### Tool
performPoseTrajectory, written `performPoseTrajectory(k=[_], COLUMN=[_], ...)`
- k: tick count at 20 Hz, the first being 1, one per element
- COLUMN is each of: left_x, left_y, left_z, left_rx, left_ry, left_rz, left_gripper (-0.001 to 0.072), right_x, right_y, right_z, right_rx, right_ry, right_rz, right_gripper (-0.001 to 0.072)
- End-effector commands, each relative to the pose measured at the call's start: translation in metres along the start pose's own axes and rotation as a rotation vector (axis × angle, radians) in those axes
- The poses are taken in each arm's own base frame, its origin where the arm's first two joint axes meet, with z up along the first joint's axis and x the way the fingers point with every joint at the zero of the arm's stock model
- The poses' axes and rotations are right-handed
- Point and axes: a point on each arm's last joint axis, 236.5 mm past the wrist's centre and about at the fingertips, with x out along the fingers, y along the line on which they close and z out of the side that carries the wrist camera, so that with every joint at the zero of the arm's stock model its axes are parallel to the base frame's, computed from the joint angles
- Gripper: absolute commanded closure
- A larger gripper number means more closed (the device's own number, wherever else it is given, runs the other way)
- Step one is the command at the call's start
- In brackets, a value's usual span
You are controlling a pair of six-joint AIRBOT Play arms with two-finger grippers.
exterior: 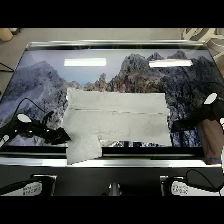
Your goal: Fold the shirts.
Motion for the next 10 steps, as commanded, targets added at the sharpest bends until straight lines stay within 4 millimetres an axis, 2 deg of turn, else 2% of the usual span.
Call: performPoseTrajectory(k=[1, 3, 4, 5, 7, 10], left_x=[0.011, 0.018, 0.02, 0.021, 0.02, 0.018], left_y=[0.0, -0.006, -0.007, -0.008, -0.008, -0.009], left_z=[-0.008, -0.01, -0.008, -0.005, -0.003, -0.001], left_rx=[0.02, 0.037, 0.025, 0.013, 0.009, 0.016], left_ry=[0.019, 0.028, 0.019, 0.008, 0.0, -0.011], left_rz=[0.016, 0.032, 0.041, 0.047, 0.048, 0.047], left_gripper=[0.0261, 0.0262, 0.0338, 0.0495, 0.0675, 0.0682], right_x=[0.011, 0.019, 0.023, 0.026, 0.032, 0.046], right_y=[0.002, 0.005, 0.007, 0.008, 0.011, 0.016], right_z=[-0.01, -0.017, -0.021, -0.024, -0.03, -0.038], right_rx=[0.012, 0.019, 0.021, 0.024, 0.029, 0.042], right_ry=[0.026, 0.046, 0.055, 0.065, 0.082, 0.097], right_rz=[0.011, 0.026, 0.033, 0.04, 0.053, 0.072], right_gripper=[0.0219, 0.0217, 0.0217, 0.0216, 0.0199, 0.0173])
